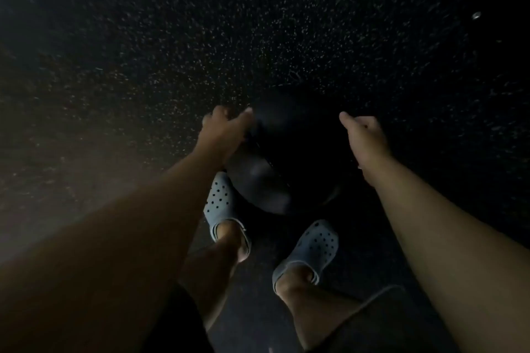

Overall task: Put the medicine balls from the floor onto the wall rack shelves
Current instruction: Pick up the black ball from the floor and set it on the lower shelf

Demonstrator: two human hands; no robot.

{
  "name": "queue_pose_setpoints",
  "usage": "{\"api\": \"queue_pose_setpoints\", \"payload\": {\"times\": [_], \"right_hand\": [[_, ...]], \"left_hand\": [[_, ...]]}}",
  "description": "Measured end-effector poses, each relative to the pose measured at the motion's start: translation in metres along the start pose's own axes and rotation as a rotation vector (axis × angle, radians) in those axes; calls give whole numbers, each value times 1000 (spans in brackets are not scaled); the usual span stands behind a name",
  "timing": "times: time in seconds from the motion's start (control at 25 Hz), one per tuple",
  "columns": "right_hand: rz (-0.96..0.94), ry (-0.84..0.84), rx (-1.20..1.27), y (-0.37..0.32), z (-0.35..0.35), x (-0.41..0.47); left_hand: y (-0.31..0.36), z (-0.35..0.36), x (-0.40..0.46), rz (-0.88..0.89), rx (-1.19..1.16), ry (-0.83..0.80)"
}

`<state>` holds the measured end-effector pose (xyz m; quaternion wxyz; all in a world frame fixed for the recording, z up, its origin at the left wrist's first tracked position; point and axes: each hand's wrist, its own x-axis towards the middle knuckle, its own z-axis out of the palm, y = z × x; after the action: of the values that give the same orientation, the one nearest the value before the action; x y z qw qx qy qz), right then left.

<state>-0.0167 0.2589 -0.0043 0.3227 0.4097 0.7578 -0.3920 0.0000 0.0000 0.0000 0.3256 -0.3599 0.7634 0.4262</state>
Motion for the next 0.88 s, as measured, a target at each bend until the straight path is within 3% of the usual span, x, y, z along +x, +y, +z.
{"api": "queue_pose_setpoints", "payload": {"times": [0.2,0.36,0.52,0.68,0.88], "right_hand": [[110,-153,207,24,20,52],[78,-139,299,22,21,57],[56,-88,369,13,-3,20],[28,-45,457,-21,-68,-47],[-134,77,655,-95,-206,-176]], "left_hand": [[-28,29,51,-237,-348,-117],[-30,39,55,-225,-524,-52],[-4,28,29,-193,-520,-32],[80,-8,-30,-65,-439,-65],[242,-61,-173,188,-335,-100]]}}
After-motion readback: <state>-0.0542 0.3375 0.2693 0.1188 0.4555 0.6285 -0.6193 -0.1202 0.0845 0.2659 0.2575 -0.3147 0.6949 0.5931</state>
